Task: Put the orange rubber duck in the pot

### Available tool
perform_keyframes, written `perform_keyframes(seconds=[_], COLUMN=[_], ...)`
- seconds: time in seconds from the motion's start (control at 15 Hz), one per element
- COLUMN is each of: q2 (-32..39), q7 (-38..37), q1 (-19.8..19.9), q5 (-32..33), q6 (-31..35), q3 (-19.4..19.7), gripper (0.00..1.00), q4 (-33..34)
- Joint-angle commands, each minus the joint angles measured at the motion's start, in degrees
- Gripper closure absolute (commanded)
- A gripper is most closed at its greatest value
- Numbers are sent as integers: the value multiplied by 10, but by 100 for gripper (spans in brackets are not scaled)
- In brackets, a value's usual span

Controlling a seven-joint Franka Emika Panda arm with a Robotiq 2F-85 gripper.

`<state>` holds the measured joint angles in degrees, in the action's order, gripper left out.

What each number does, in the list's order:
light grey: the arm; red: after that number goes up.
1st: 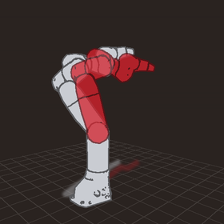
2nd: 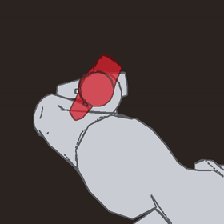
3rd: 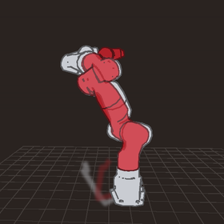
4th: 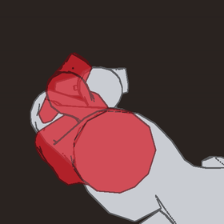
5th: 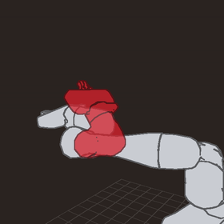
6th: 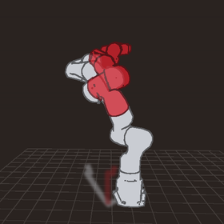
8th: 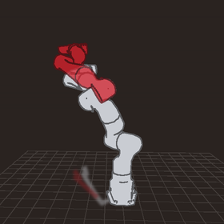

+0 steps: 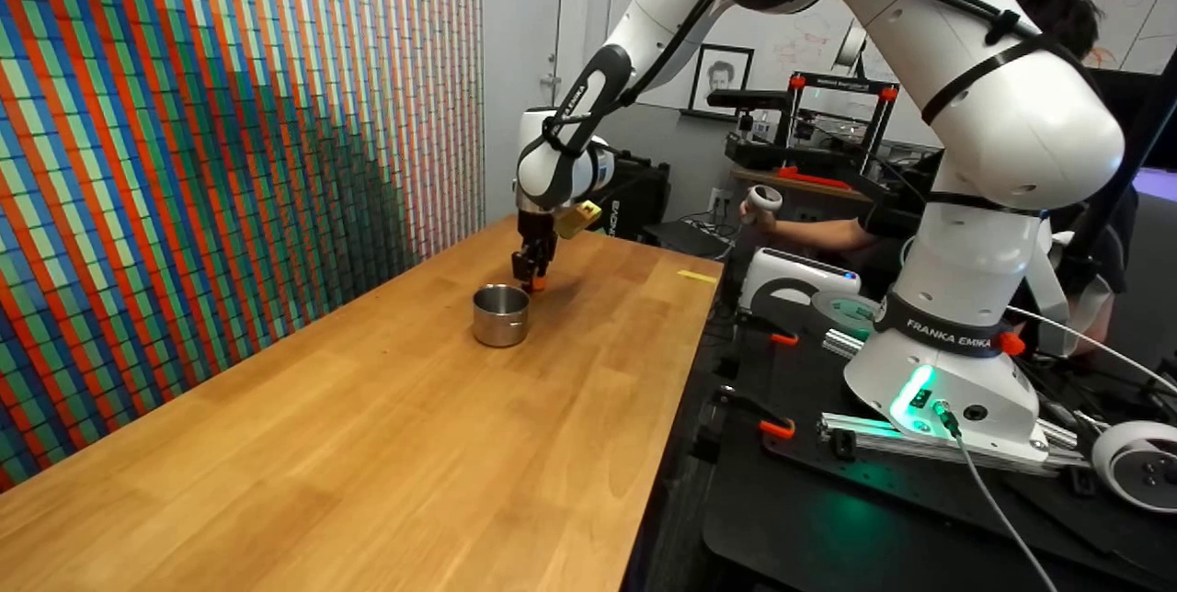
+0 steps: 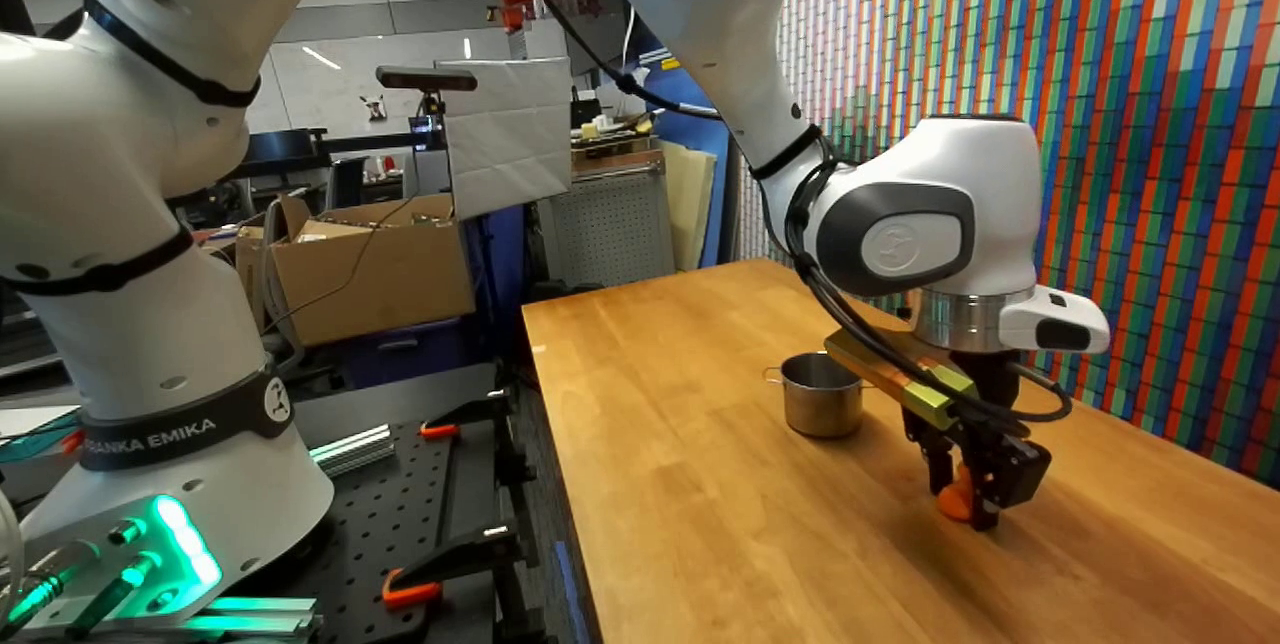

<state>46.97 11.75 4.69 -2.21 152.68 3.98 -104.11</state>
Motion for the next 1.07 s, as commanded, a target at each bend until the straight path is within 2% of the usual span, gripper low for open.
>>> perform_keyframes(seconds=[0.0, 0.07, 0.27, 0.73, 1.0], q2=[16, 11, -11, -108, -139], q7=[-14, -13, -7, 36, 31], q1=[8, 10, 15, 41, 28], q5=[21, 21, 17, -50, -86], q6=[4, 0, -18, -117, -174], q3=[-3, -3, -14, -126, -144], gripper=[80, 83, 80, 79, 78], q4=[31, 31, 26, -11, -20])
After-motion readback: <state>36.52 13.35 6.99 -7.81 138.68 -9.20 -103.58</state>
